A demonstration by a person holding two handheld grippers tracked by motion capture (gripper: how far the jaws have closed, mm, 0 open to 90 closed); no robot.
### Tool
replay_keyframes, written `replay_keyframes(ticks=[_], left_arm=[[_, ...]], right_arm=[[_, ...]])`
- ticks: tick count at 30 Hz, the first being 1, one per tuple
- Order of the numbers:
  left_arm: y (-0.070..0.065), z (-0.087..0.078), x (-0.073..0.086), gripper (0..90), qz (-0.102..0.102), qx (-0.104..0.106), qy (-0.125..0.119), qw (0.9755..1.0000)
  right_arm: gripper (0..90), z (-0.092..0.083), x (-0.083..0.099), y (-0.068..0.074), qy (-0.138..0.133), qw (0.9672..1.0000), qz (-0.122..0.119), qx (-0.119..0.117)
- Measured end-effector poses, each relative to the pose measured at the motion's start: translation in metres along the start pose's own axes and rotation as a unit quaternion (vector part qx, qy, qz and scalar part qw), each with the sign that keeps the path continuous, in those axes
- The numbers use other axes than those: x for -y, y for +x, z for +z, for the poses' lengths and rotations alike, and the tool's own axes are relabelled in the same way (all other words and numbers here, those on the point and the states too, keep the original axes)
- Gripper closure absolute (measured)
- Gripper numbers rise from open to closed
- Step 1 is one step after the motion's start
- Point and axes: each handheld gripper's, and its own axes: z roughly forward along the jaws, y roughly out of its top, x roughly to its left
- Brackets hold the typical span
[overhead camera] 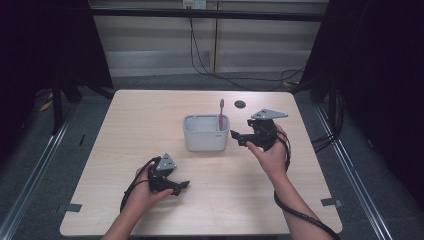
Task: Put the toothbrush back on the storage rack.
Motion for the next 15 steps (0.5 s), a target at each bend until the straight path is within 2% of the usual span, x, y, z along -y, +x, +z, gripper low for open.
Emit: replay_keyframes(ticks=[7,15], left_arm=[[0.000,0.000,0.000,15.7,-0.001,0.000,-0.001,1.0000],[0.000,0.000,0.000,15.7,-0.001,0.000,-0.001,1.0000]], right_arm=[[19.4,-0.003,0.010,-0.004,0.004,1.0000,0.000,-0.006],[16.1,-0.007,0.019,-0.008,0.007,0.9997,-0.003,-0.025]])
